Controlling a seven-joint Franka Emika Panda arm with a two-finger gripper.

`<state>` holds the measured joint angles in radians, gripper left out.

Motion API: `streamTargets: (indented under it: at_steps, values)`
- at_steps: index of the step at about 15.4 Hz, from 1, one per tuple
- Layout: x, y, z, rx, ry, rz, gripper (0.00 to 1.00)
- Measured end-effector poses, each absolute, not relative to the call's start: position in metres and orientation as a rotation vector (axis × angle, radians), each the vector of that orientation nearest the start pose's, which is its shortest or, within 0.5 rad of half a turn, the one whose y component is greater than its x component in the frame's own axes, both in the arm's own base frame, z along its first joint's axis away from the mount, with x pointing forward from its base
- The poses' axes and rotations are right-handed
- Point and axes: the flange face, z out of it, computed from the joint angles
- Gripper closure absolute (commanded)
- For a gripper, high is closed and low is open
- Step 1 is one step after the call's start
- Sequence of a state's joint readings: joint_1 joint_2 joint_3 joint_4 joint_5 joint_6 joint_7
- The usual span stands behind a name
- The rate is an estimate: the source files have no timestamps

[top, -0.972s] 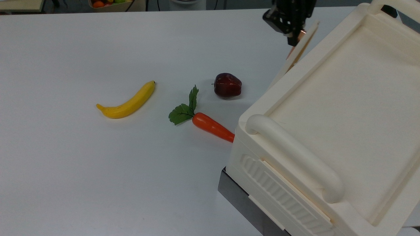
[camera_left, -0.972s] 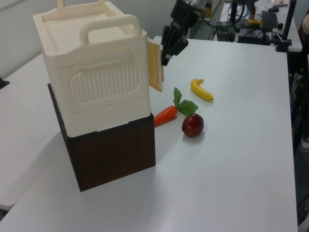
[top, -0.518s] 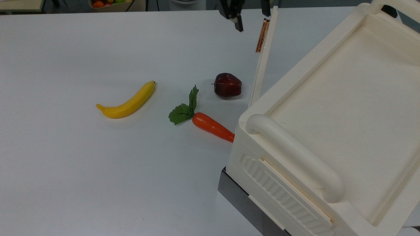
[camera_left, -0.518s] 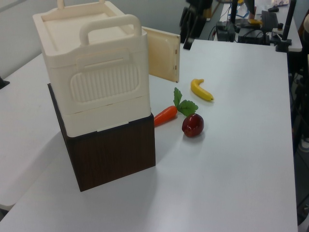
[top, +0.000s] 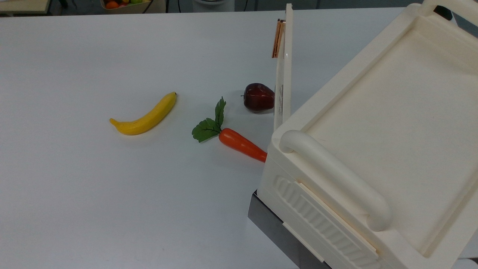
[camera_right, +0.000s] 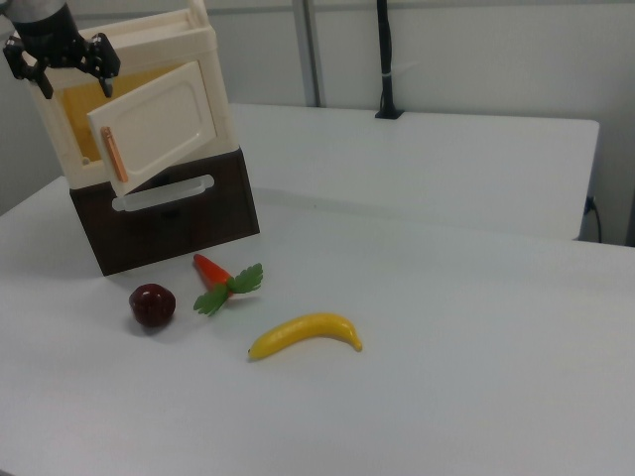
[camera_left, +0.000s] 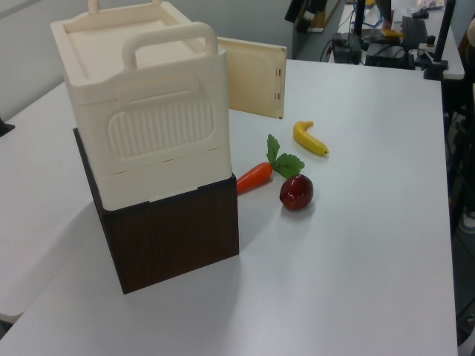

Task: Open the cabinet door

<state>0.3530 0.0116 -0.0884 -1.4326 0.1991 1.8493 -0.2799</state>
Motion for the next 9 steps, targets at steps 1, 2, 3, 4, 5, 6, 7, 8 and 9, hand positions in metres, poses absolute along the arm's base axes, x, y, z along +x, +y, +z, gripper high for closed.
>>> streamTargets:
  at_steps: [1, 2, 3, 4, 5, 6, 7, 8, 9]
  values:
    - [0.554, 0.172, 0.716, -2.784, -0.743, -0.591, 0.00]
    - [0.552, 0.181, 0.715, -2.781, -0.740, -0.581, 0.00]
    - [0.550, 0.192, 0.713, -2.774, -0.738, -0.578, 0.00]
    - [0.549, 0.204, 0.713, -2.766, -0.724, -0.585, 0.00]
    - [0.547, 0.215, 0.713, -2.757, -0.703, -0.596, 0.00]
    - [0.547, 0.225, 0.711, -2.751, -0.681, -0.599, 0.00]
    - [0.548, 0.233, 0.707, -2.751, -0.661, -0.596, 0.00]
    - [0.551, 0.238, 0.701, -2.754, -0.643, -0.595, 0.00]
    - [0.557, 0.242, 0.695, -2.759, -0.621, -0.601, 0.00]
